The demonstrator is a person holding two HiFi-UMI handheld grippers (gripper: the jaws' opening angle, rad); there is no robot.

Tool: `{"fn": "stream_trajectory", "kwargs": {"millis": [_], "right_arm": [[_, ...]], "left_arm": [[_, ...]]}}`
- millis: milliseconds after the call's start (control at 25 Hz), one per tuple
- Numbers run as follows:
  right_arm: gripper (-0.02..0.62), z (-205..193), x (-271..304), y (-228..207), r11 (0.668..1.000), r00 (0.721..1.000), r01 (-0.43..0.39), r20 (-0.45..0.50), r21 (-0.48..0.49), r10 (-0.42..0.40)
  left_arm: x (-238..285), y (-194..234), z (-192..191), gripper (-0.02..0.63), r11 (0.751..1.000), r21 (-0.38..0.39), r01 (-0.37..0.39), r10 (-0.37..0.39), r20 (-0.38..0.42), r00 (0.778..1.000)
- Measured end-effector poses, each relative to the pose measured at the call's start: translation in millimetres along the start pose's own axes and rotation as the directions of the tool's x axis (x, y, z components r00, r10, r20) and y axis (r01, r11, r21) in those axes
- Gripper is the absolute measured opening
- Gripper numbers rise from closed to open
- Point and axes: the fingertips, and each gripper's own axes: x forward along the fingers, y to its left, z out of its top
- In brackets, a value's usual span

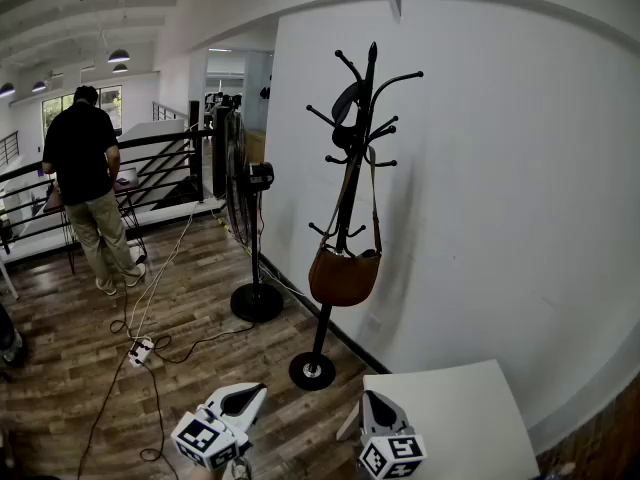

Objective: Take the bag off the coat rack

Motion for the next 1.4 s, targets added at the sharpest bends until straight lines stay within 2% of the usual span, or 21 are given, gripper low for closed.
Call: {"fn": "stream_trajectory", "kwargs": {"millis": [240,440,520,640,760,920,1040,1160,1400], "right_arm": [[-0.002,0.5,22.3,7.6,0.997,0.999,-0.034,0.03,0.063,0.032],[-0.006,-2.2,48.7,1.6,0.999,1.0,0.009,0.029,0.045,-0.01],[0.057,-4.7,62.2,1.0,0.998,0.999,0.021,0.025,0.052,-0.022],[0.108,-7.1,84.4,4.9,0.998,0.999,0.029,0.011,0.06,-0.03],[0.147,-7.5,109.3,11.7,0.997,1.0,0.03,-0.01,0.065,-0.029],[0.153,-5.2,140.8,16.9,0.996,0.998,0.058,-0.019,0.065,-0.057],[0.165,-5.6,162.9,25.9,0.994,0.997,0.075,-0.027,0.075,-0.073],[0.176,-8.4,185.5,30.6,0.991,0.995,0.1,-0.031,0.086,-0.098],[0.193,-9.0,215.9,40.6,0.982,0.987,0.161,-0.035,0.101,-0.159]], "left_arm": [[7.0,21.5,-13.0,0.008,1.0,0.0,0.015,-0.015,-0.007,1.0],[15.0,49.0,-24.9,0.013,0.999,0.046,0.015,-0.015,-0.004,1.0],[20.8,59.1,-27.0,0.199,1.0,0.009,0.021,-0.021,-0.014,1.0],[28.5,73.9,-29.1,0.204,0.999,-0.01,0.041,-0.042,-0.065,0.997],[39.1,98.5,-26.6,0.204,0.998,0.017,0.062,-0.061,-0.04,0.997],[49.5,134.1,-21.8,0.206,0.998,0.03,0.057,-0.056,-0.044,0.997],[54.4,162.3,-20.2,0.232,0.997,0.039,0.059,-0.058,-0.045,0.997],[64.0,188.3,-18.7,0.255,0.996,0.05,0.078,-0.076,-0.036,0.996],[71.8,227.6,-24.2,0.273,0.992,0.032,0.119,-0.116,-0.079,0.99]]}}
